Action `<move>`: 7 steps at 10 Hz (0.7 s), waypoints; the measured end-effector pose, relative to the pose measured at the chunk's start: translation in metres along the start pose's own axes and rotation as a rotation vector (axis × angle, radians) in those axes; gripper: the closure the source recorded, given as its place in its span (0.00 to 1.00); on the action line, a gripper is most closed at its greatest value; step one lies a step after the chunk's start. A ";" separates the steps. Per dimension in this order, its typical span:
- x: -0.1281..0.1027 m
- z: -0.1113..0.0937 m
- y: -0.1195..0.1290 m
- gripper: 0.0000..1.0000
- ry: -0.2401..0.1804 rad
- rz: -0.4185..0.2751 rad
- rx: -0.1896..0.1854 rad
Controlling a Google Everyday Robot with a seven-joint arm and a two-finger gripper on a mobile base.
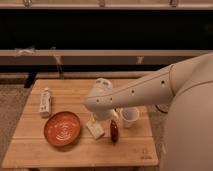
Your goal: Place the white sponge in the ceramic cup
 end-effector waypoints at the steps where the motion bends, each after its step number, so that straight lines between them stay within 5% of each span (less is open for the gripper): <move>1: 0.000 0.000 0.000 0.20 0.000 0.000 0.000; 4: -0.003 0.001 0.000 0.20 -0.010 -0.018 -0.007; 7: -0.023 0.011 0.027 0.20 -0.026 -0.110 -0.048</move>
